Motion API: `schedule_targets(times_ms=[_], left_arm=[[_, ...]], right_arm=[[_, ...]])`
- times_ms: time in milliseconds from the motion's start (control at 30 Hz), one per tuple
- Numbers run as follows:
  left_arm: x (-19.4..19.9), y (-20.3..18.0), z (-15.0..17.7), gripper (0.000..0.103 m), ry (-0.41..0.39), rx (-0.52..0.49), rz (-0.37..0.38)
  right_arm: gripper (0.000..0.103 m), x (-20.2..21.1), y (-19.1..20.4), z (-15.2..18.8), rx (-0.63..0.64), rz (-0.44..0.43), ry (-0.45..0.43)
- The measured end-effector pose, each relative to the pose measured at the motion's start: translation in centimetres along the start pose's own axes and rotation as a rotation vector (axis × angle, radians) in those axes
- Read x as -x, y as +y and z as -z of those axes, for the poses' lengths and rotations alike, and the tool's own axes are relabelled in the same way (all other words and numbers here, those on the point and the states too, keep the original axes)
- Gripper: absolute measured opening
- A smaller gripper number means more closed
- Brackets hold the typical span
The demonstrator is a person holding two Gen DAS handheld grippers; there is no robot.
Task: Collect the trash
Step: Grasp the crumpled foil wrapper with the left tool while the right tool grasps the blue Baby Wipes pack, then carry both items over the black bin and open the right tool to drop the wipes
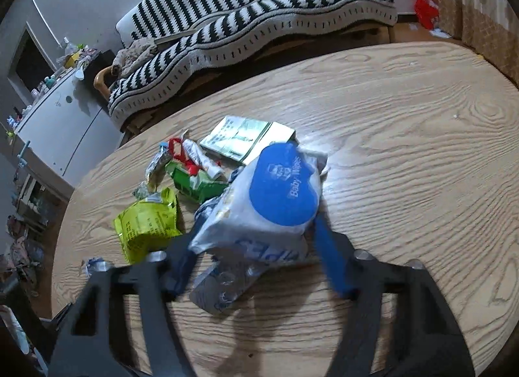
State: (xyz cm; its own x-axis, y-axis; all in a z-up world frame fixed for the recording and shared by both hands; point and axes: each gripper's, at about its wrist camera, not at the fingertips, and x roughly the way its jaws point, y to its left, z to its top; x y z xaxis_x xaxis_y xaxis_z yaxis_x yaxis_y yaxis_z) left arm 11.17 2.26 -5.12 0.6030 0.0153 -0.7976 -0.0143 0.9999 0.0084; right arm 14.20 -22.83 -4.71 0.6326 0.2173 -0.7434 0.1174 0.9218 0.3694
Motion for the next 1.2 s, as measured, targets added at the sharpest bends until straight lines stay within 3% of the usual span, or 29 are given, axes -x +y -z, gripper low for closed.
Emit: schedule_targets(times_ms=[33, 167, 500, 767, 1200], left_arm=[[0.1, 0.1, -0.1, 0.027, -0.003, 0.002, 0.001], [0.8, 0.0, -0.4, 0.027, -0.021, 0.008, 0.012], [3.2, -3.2, -1.3, 0.027, -0.067, 0.01, 0.071], [5.9, -11.9, -0.9, 0.027, -0.12, -0.104, 0.197], [10.2, -31.3, 3.6, 0.027, -0.112, -0.357, 0.456]], right_arm=[[0.048, 0.3, 0.0, 0.1, 0.005, 0.0, -0.009], [0.04, 2.0, 0.0, 0.1, 0.012, -0.048, -0.037], [0.034, 7.6, -2.3, 0.7, 0.043, -0.059, -0.103], [0.034, 13.1, -9.9, 1.9, -0.008, 0.035, -0.143], [0.034, 25.1, -28.4, 8.6, -0.173, 0.29, -0.244]])
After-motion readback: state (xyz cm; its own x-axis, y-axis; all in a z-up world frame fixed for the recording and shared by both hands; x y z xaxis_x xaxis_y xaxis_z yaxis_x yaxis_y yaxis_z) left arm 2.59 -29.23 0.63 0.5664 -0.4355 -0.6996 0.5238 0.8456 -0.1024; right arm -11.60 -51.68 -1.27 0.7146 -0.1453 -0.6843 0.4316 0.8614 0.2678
